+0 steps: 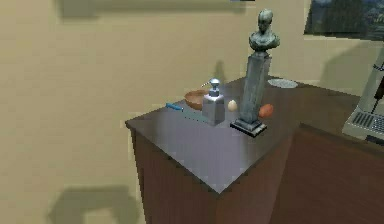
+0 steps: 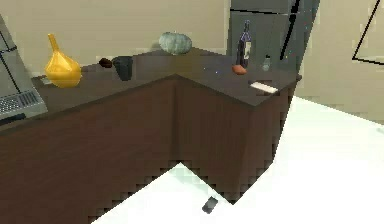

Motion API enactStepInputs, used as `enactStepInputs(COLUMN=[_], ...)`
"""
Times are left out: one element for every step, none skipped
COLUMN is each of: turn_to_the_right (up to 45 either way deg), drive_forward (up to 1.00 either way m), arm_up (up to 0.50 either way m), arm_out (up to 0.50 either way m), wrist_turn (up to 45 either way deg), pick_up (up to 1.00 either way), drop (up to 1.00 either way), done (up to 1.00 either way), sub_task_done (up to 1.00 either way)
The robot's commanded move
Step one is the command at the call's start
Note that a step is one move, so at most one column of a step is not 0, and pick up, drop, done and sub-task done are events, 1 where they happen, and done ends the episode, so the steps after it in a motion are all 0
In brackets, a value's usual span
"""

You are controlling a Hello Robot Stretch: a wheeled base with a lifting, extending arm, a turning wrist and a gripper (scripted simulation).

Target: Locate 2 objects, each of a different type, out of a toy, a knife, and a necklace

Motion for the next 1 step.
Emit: enactStepInputs(turn_to_the_right=[-45.0], drive_forward=[0.00], arm_up=[0.00], arm_out=[0.00], wrist_turn=[0.0], pick_up=[0.00], drop=[0.00], done=[0.00], sub_task_done=[0.00])
